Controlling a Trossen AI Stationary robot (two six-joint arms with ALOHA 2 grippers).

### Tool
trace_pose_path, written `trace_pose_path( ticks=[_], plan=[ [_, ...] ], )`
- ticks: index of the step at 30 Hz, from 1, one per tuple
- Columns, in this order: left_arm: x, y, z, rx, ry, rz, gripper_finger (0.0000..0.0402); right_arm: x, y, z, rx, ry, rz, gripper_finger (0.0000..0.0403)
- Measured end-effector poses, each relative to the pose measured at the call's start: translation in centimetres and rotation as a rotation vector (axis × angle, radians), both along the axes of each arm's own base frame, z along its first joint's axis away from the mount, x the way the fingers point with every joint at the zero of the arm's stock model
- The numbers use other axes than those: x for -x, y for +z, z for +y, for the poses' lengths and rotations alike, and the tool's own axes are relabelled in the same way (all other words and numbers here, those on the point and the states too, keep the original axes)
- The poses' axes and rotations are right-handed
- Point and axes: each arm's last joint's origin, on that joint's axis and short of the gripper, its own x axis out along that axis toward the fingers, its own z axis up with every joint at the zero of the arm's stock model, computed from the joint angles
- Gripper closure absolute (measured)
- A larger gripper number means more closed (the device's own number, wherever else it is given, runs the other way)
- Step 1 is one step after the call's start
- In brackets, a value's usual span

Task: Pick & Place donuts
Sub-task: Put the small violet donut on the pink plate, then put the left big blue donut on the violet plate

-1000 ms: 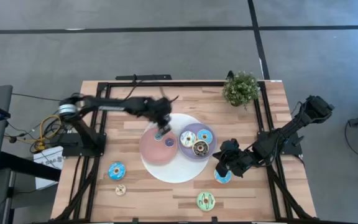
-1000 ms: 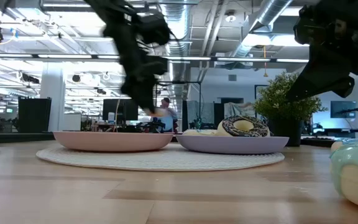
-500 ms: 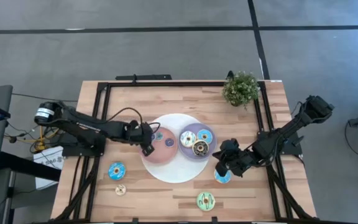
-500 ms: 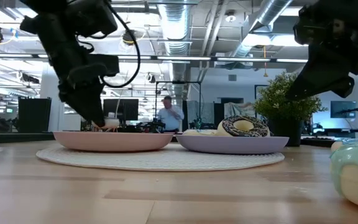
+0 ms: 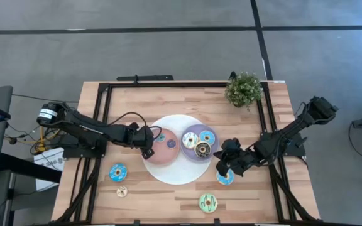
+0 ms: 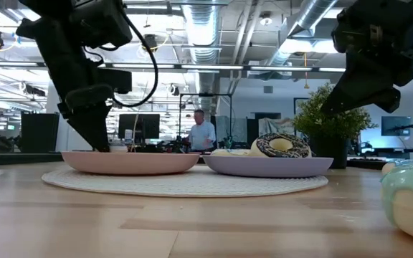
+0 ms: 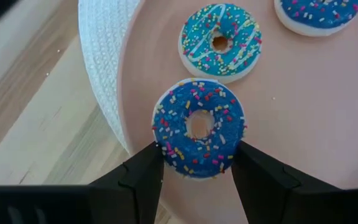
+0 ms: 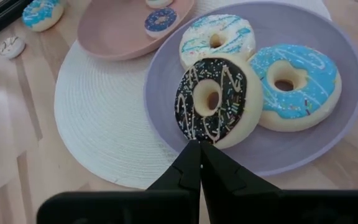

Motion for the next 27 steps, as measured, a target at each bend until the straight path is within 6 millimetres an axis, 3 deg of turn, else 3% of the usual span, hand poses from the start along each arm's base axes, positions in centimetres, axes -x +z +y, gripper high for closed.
trace_pose_path(
  ticks=[20,27],
  plan=[
    [0.0,0.0,-0.1,0.016,-0.053,0.019,0.0150,0.0,0.0,0.0,-0.003,0.002,-0.002,0.0401],
    [-0.6,2.8,0.0,-0.046,-0.005,-0.101,0.0157,0.0,0.0,0.0,-0.003,0.002,-0.002,0.0401]
  ],
)
